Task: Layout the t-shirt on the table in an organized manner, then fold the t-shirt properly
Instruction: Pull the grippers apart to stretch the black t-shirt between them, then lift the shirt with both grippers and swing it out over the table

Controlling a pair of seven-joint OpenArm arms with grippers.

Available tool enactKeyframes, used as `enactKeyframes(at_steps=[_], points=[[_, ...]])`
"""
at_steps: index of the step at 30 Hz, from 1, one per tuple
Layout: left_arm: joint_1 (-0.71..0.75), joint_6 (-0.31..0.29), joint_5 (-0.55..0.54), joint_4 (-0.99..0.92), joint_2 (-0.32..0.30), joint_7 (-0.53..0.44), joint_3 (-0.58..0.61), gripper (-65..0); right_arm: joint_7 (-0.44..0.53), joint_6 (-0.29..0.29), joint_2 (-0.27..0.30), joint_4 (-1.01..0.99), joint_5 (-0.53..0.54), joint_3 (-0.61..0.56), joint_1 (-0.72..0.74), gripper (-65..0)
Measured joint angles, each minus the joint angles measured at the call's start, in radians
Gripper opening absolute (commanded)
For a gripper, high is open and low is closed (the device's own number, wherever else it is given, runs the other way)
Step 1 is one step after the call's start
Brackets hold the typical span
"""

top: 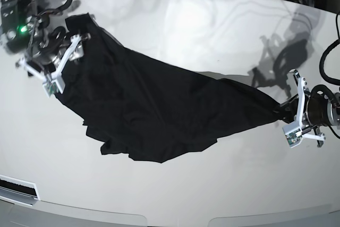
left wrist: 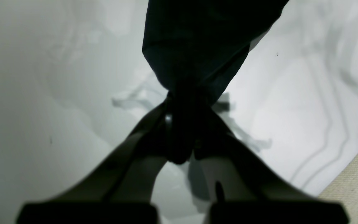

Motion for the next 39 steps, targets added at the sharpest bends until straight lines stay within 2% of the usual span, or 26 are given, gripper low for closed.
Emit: enactKeyframes(at_steps=[2,5,9,11,18,20,24,31,33,35,39], points=[[0.0,0.0,0.0,-0.012,0.0,0.0,0.0,-65.0,0.004,-0.046,-0.049,-0.022,-0.055,0.0,-0.013,-20.0],[0.0,0.0,0.0,-0.024,0.0,0.0,0.0,-65.0,0.06,-0.1,-0.088,-0.078,-0.107,0.005,-0.008,-20.0],[0.0,0.0,-0.002,-0.026,0.0,-0.001,0.0,-65.0,0.1,-0.104,-0.136,-0.14,-0.115,0.101,-0.008,-20.0],[0.0,0.0,-0.003,-0.026,0.0,0.0,0.0,-65.0,0.113,-0.066,-0.159,-0.148,-0.059,0.175,-0.007,-20.0],[0.0,0.0,-0.064,-0.026,0.0,-0.003,0.0,-65.0,0.122,0.137,-0.23,-0.222,0.237,0.429,0.0,-20.3],[0.0,0.0,-0.064,-0.026,0.0,-0.002,0.0,-65.0,0.124,0.17,-0.244,-0.266,0.293,0.478,0.002,-20.2],[0.0,0.0,-0.064,-0.026,0.0,-0.002,0.0,-65.0,0.122,0.21,-0.263,-0.419,0.338,0.536,0.035,-20.3],[0.0,0.0,-0.068,-0.026,0.0,0.0,0.0,-65.0,0.079,0.356,-0.259,-0.628,0.507,0.572,0.126,-21.5],[0.0,0.0,-0.068,-0.026,0.0,0.0,0.0,-65.0,0.074,0.394,-0.264,-0.643,0.537,0.569,0.126,-26.0],[0.0,0.0,-0.068,-0.026,0.0,0.0,0.0,-65.0,0.066,0.436,-0.264,-0.644,0.541,0.569,0.122,-34.4],[0.0,0.0,-0.068,-0.026,0.0,0.0,0.0,-65.0,0.053,0.516,-0.256,-0.646,0.542,0.57,0.126,-63.3]])
